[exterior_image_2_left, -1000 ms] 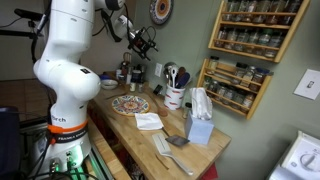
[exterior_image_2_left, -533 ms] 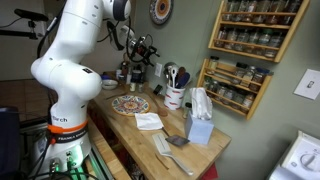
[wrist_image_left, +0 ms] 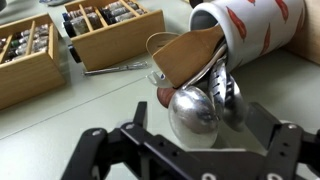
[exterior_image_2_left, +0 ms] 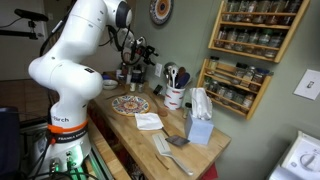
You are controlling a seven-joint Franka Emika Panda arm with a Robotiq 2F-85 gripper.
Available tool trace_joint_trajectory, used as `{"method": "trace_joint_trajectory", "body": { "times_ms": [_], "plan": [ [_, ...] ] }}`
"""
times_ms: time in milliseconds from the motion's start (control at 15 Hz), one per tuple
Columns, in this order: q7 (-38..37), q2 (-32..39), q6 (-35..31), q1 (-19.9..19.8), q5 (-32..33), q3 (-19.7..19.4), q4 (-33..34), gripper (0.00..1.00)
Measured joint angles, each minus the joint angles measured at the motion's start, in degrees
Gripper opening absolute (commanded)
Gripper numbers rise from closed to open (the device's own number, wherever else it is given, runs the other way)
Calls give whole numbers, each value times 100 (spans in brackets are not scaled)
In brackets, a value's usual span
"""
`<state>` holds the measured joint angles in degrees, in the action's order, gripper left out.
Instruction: Put the big soup ladle on the yellow chopping board
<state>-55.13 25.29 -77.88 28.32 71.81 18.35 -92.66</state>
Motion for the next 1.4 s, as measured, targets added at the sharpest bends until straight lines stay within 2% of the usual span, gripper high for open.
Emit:
{"method": "trace_joint_trajectory", "body": {
  "times_ms": [733,1400],
  "plan": [
    [-340,927,86,197,869,-424,905,100],
    [-340,1471,567,270,1073,-678,1600,100]
  ]
}}
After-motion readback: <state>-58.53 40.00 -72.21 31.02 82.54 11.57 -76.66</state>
